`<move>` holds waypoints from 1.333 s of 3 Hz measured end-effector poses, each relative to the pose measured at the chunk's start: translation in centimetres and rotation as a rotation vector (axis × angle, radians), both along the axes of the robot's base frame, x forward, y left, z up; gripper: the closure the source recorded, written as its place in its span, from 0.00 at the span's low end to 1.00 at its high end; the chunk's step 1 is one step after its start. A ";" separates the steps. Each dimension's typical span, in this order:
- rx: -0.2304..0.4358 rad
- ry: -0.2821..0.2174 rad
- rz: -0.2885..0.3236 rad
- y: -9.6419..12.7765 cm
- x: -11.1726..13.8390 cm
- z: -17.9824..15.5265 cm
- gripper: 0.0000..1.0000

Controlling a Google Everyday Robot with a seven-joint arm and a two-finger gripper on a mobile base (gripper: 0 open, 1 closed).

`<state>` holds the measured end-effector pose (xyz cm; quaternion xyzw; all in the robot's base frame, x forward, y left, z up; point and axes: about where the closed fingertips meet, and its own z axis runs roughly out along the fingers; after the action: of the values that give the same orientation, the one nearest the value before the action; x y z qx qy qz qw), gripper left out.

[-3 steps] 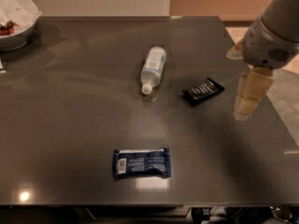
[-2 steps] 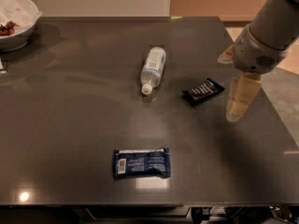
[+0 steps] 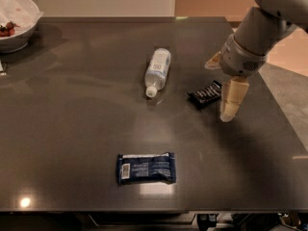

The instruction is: Move rxbar chocolate near rxbar blueberry

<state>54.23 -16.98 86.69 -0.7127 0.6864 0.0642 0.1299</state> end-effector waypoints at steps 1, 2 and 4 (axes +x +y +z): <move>0.001 0.046 0.066 0.6 1.6 -2.1 0.00; -0.002 0.077 0.107 0.7 2.9 -3.6 0.00; -0.011 0.100 0.147 0.0 3.8 -4.7 0.41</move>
Offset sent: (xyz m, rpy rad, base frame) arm 0.0371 0.0026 -0.0526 -0.0138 0.1361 0.1639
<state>58.02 -16.93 82.01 -0.7577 0.6382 0.1052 0.0865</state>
